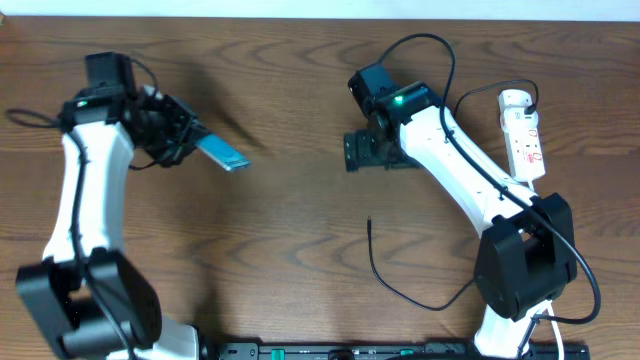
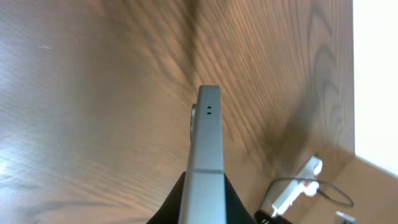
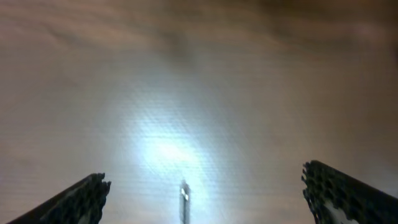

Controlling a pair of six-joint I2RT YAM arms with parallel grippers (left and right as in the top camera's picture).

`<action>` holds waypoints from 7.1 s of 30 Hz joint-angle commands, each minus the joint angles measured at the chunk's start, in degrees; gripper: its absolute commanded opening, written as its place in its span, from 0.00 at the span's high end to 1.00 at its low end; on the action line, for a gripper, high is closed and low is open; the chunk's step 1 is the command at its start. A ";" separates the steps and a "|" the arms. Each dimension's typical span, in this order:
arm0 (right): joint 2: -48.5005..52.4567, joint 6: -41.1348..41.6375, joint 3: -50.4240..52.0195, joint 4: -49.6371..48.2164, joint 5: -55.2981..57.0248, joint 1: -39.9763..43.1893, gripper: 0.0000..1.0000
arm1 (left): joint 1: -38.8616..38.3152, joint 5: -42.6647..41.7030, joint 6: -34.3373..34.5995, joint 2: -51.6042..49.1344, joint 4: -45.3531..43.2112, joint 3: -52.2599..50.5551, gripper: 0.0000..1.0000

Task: Plug charger to phone and switch on socket
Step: 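Lower the right gripper onto the black cable's loose end and grasp it, then lift the cable connector with the right gripper toward the phone's bottom, then align the connector with the phone's bottom port using the right gripper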

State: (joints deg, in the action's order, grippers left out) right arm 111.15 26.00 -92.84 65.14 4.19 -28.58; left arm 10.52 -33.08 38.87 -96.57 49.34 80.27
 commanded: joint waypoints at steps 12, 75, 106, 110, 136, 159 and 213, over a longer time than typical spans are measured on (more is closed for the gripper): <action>-0.17 1.81 9.46 1.64 -4.24 -4.79 0.01 | -1.99 -10.43 -1.81 -6.84 -10.88 0.42 0.93; -0.15 16.41 28.15 -14.86 -7.37 -12.20 0.61 | -1.99 -9.53 -3.28 -6.84 -13.66 0.42 0.93; -0.15 16.44 28.15 -15.23 -7.10 -12.17 0.99 | -1.99 -8.66 -3.30 -6.84 -13.40 0.42 0.93; -0.17 16.37 27.82 -15.08 -7.67 -11.61 0.99 | -1.97 -8.66 -3.28 -6.84 -13.44 0.42 0.93; -1.88 -48.72 9.46 -7.06 -82.01 0.24 0.99 | -1.81 -45.40 -3.06 -6.84 -30.91 0.42 0.93; -1.88 -17.84 9.46 -40.76 -90.27 0.48 0.99 | -1.81 -56.89 -4.39 -6.84 -36.11 0.42 0.93; 3.34 -3.32 9.64 -64.61 -91.58 2.34 0.99 | -1.88 -50.80 9.46 -6.84 -61.46 0.42 0.93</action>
State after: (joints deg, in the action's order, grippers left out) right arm 114.28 23.44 -82.72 0.67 -85.34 -26.83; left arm 8.78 -79.85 50.63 -103.83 -11.79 80.07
